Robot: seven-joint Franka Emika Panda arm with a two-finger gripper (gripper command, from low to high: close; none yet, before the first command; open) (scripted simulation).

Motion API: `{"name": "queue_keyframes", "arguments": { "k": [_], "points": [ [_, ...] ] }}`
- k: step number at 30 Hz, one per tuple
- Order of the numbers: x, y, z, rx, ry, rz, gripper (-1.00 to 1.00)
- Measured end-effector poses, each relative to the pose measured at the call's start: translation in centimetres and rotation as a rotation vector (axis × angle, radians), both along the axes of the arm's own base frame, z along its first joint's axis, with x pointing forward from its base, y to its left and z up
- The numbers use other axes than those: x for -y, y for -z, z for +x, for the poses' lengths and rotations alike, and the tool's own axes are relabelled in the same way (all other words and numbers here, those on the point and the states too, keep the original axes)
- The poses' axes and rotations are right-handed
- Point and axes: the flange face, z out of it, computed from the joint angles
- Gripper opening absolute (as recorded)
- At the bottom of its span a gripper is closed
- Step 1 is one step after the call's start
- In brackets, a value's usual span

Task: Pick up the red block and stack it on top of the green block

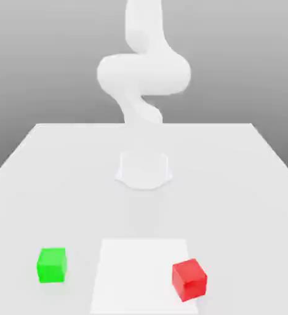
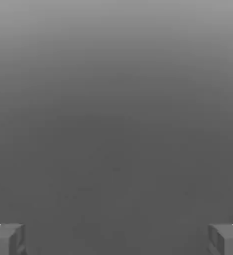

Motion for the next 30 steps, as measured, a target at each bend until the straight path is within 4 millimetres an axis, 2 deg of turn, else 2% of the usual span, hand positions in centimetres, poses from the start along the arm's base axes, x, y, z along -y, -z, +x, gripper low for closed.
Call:
{"name": "queue_keyframes", "arguments": {
  "k": [3,6,9,12,17,23,28,29,30],
  "points": [
    [-1.1,5.5,3.7,-0.095,-0.039,-0.019,0.0],
    [-2.2,11.2,6.4,-0.186,-0.078,-0.036,0.0],
    [-3.3,17.1,8.3,-0.276,-0.118,-0.054,0.0],
    [-4.4,23.1,9.5,-0.366,-0.158,-0.071,0.0],
    [-6.3,33.1,9.5,-0.515,-0.23,-0.099,0.0],
    [-8.0,44.6,6.9,-0.689,-0.315,-0.13,0.0],
    [-8.1,51.2,6.5,-0.714,-0.325,-0.134,0.0],
    [-8.1,52.1,6.4,-0.714,-0.326,-0.133,-1.0],
    [-8.1,52.1,6.4,-0.714,-0.326,-0.133,-1.0]
  ]
}}
